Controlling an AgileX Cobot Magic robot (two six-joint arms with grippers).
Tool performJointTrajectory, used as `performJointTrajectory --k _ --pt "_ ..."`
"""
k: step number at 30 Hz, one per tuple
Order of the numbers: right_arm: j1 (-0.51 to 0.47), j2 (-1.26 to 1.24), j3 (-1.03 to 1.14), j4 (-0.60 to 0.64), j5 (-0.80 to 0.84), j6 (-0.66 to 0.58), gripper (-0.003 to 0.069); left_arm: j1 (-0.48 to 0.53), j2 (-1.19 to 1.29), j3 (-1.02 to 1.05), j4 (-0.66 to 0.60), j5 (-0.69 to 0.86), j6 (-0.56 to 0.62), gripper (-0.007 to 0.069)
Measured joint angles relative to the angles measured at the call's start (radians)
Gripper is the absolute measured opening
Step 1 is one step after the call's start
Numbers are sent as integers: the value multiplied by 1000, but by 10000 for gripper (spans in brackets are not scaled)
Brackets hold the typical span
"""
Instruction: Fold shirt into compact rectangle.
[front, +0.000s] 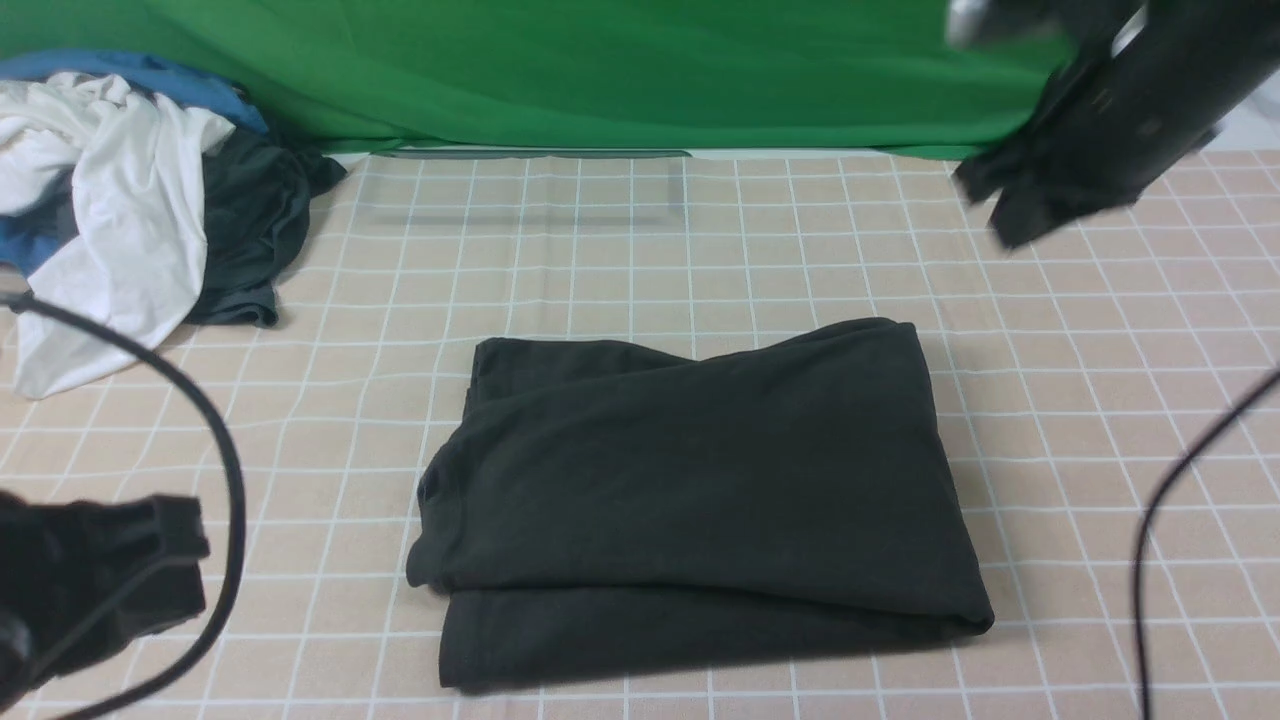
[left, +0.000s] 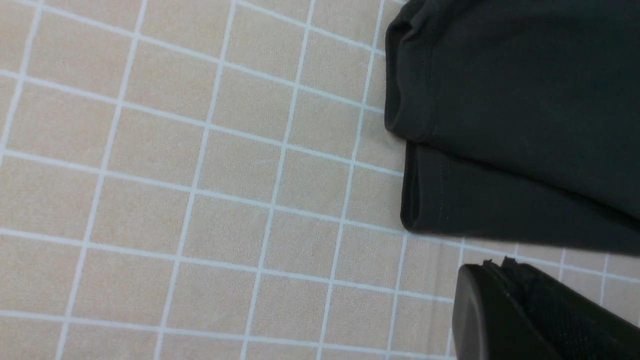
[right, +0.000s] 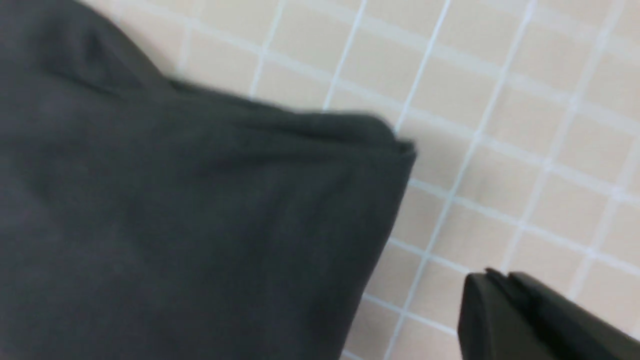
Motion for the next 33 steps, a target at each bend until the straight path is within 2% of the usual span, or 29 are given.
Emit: performJointTrajectory --k 5,10,14,20,25,33 --pt "0 -353 120 -4 -163 8 39 0 -153 42 -1 7 2 13" --pt "0 -718 384 -4 -525 14 38 0 -320 54 -1 2 2 13" --pt "0 -1047 681 -6 -833 18 38 0 -430 58 -1 -47 2 13" --pt "0 -1355 991 -6 -1115 -11 38 0 -481 59 7 -95 23 13" --pt "0 -1456 1079 -6 -1191 -32 62 0 -481 73 36 -107 29 13" --pt "0 -1460 1083 -6 -1206 -42 163 0 -481 84 39 -149 30 13"
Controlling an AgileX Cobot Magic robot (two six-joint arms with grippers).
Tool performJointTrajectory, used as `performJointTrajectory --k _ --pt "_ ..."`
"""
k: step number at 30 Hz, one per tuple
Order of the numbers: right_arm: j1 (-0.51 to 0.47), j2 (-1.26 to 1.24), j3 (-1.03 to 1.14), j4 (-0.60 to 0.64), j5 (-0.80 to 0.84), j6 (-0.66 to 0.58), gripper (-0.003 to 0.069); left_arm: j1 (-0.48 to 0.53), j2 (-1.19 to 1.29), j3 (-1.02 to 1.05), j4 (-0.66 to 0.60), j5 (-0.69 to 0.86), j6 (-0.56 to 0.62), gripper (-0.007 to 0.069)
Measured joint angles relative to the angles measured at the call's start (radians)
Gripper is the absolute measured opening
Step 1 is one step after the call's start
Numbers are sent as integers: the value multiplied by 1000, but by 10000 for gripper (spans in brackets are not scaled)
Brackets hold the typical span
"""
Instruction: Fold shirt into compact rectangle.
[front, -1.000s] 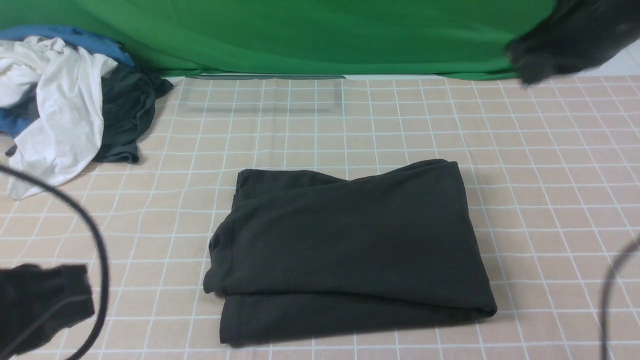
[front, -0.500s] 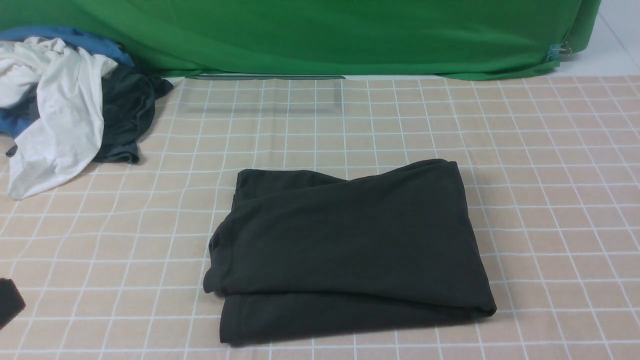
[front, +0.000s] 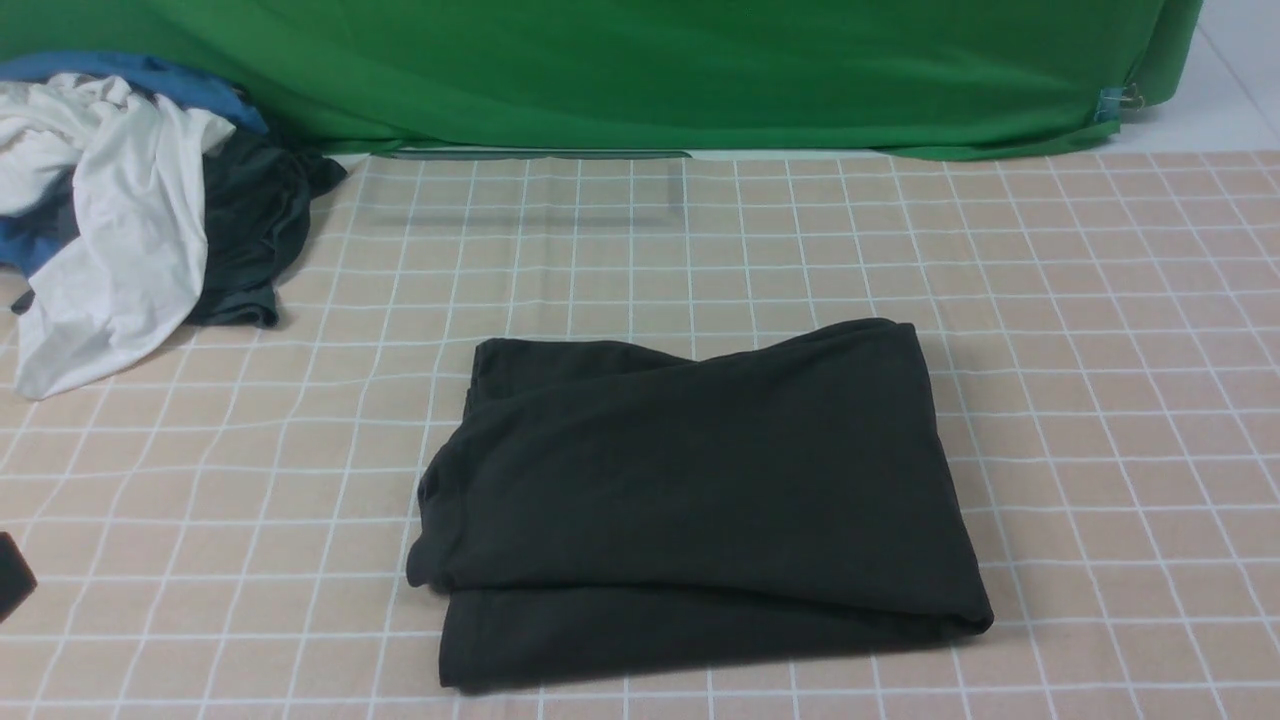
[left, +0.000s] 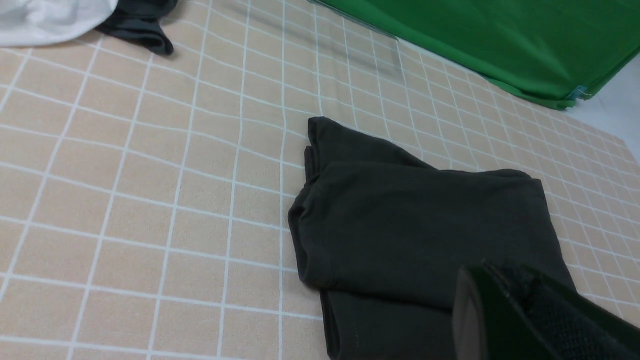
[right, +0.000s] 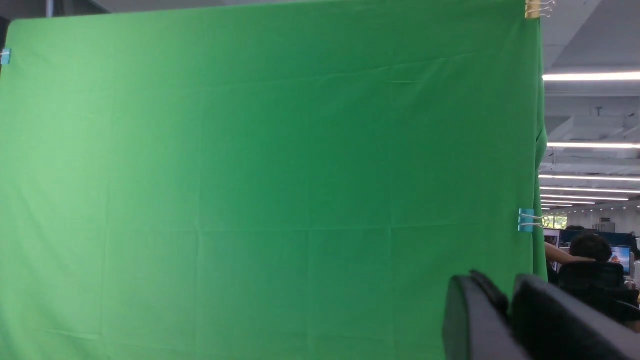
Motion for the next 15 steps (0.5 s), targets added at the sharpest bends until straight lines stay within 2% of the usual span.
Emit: performJointTrajectory --k 15 --pt "0 0 1 1 0 -3 197 0 0 0 11 1 0 13"
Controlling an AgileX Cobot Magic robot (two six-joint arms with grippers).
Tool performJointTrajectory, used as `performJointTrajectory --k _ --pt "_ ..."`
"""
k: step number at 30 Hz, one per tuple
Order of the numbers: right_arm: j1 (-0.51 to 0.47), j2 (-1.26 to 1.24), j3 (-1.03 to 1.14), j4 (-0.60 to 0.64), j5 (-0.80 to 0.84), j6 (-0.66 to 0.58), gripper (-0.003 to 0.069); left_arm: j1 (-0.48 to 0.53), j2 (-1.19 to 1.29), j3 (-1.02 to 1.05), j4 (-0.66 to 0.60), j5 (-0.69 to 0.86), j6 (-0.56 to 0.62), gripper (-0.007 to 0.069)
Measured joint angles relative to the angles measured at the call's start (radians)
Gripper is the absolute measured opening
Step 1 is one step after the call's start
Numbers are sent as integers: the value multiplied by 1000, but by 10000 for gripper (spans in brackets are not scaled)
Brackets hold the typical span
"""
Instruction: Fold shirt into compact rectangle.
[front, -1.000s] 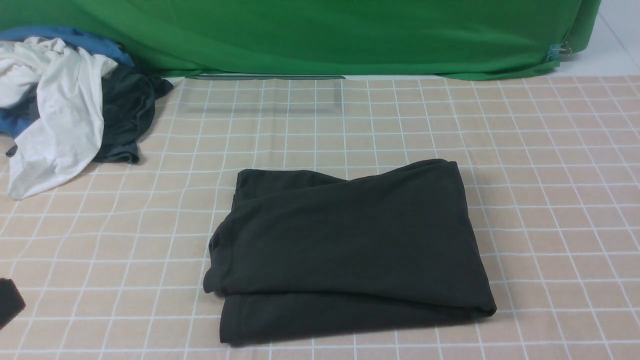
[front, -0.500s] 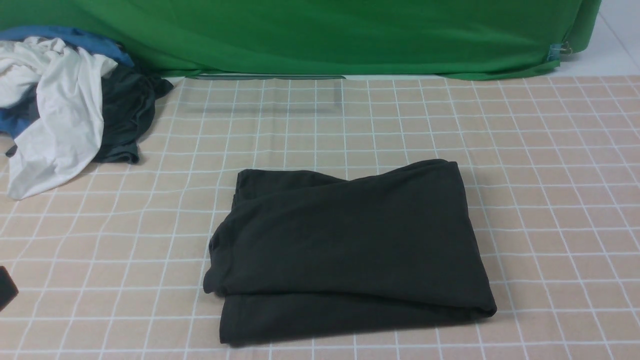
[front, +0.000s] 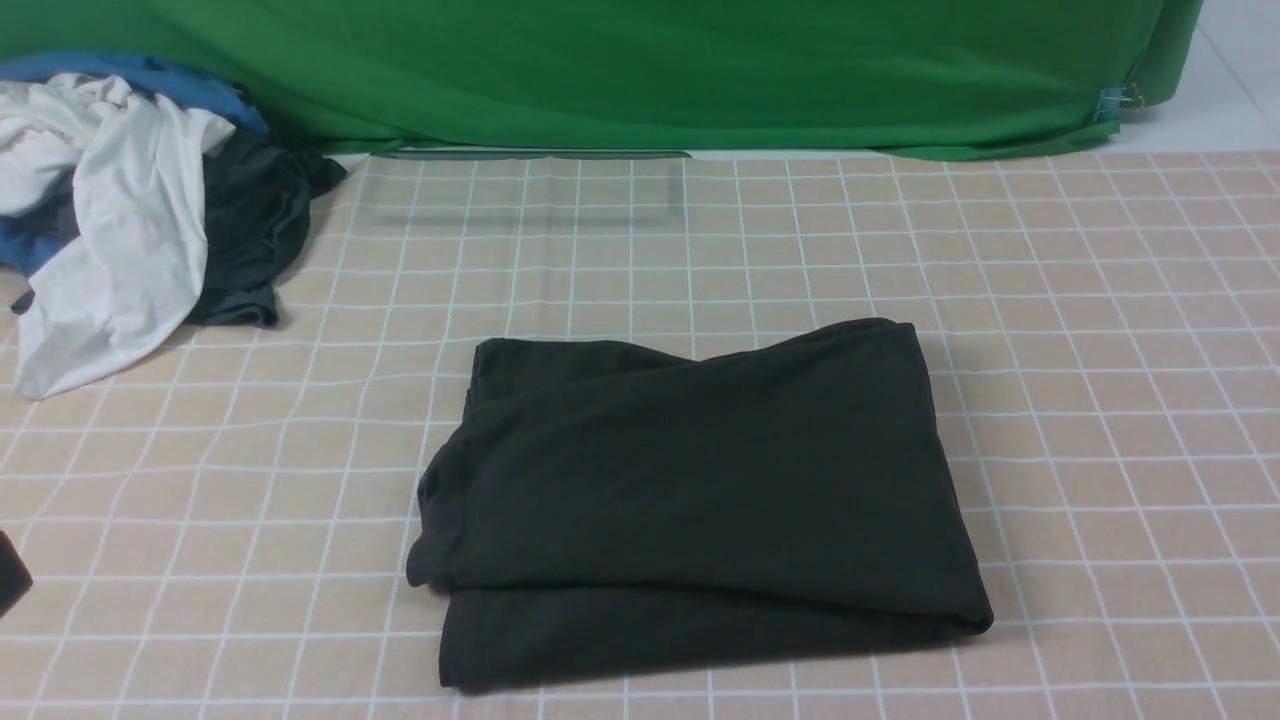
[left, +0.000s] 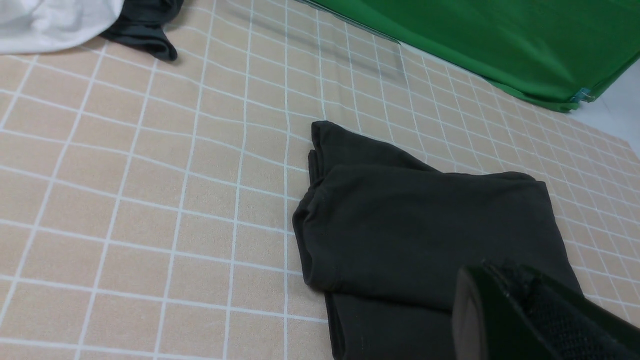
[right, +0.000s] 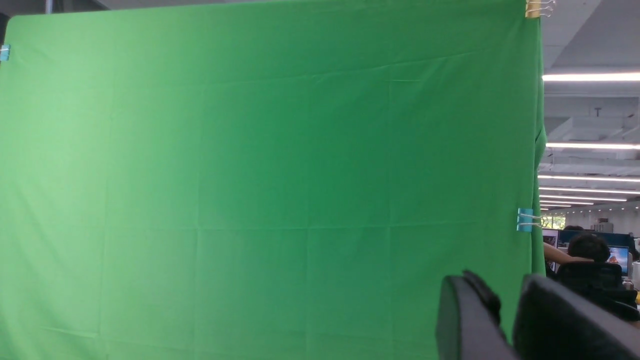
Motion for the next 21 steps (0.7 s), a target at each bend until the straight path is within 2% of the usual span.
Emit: performJointTrajectory --k 12,16,19,21 --pt "0 0 0 0 0 0 218 0 -4 7 26 -38 29 13" --pt "0 0 0 0 0 0 217 23 -38 84 30 -263 99 13" --pt "0 0 0 0 0 0 225 88 -100 210 25 -459 130 13" --pt "0 0 0 0 0 0 230 129 -142 290 22 -534 132 13"
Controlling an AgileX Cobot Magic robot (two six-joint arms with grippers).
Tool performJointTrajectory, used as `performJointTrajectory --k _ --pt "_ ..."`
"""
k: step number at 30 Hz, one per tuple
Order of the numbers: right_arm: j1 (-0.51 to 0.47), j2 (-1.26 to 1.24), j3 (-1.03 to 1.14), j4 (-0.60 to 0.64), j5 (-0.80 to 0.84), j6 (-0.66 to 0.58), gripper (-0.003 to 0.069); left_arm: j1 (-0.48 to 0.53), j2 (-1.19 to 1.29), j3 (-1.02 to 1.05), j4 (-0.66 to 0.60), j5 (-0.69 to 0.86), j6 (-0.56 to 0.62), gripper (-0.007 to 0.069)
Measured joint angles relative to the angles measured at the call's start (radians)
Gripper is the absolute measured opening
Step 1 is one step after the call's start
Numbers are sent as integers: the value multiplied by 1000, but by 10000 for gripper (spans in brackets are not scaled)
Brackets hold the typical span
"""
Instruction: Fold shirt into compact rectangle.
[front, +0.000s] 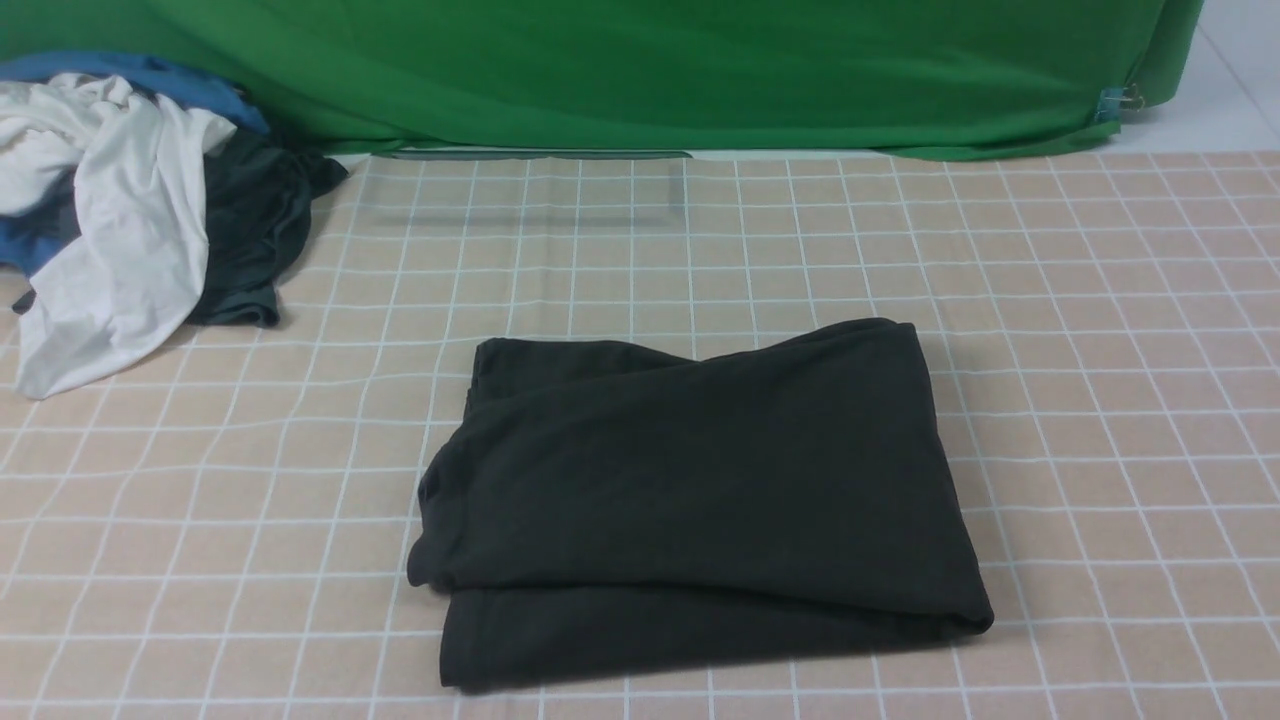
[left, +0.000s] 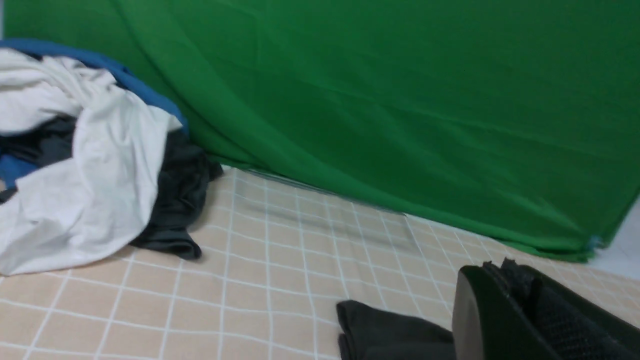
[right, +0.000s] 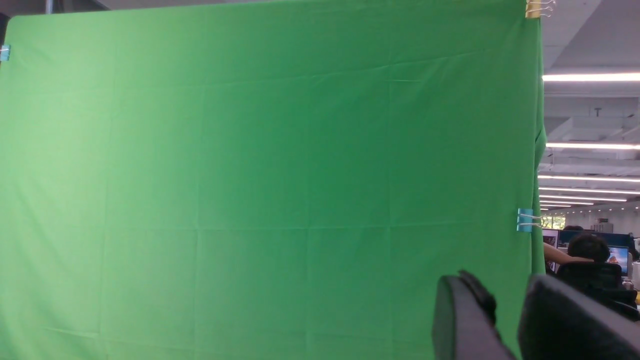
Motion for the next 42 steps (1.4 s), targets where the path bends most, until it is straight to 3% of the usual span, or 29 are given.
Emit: performJointTrajectory --k 3,9,37,42 --pt "0 0 0 0 0 0 235 51 -71 162 -2 -93 3 13" --pt "0 0 0 0 0 0 236 69 -115 358 1 -118 6 13" --pt "0 0 0 0 2 0 237 69 -119 365 8 -127 6 13" --pt "-75 -13 19 0 147 -26 237 69 -119 365 8 -127 6 13"
